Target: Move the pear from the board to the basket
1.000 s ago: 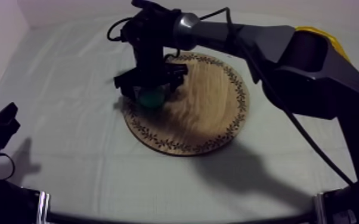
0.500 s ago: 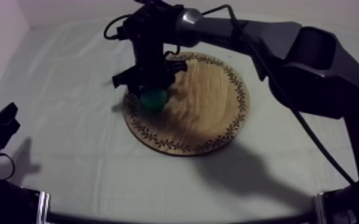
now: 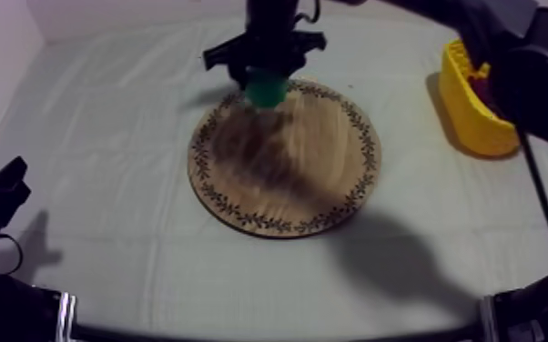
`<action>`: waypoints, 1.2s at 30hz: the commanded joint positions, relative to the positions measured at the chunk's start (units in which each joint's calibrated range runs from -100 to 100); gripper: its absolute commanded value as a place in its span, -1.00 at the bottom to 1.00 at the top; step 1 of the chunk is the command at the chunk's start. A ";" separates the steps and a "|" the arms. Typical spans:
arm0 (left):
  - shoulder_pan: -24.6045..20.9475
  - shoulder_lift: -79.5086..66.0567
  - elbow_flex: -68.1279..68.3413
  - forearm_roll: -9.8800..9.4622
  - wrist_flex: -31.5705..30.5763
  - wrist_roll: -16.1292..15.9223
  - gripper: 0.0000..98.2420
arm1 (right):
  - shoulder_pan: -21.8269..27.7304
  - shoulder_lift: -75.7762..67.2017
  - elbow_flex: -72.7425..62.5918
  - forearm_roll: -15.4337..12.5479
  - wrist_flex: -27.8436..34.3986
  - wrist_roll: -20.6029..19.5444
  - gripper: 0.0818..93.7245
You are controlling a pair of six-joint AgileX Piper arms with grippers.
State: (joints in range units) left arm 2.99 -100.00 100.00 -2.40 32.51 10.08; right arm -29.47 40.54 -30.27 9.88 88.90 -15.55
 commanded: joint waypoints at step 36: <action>0.01 0.00 0.00 -0.02 -0.01 0.01 -1.00 | 34.20 -29.54 33.51 10.28 -16.62 13.95 -0.27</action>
State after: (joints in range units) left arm 2.99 -100.00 100.00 -2.40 32.51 10.08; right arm 4.49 11.11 -0.37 20.21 72.52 -1.60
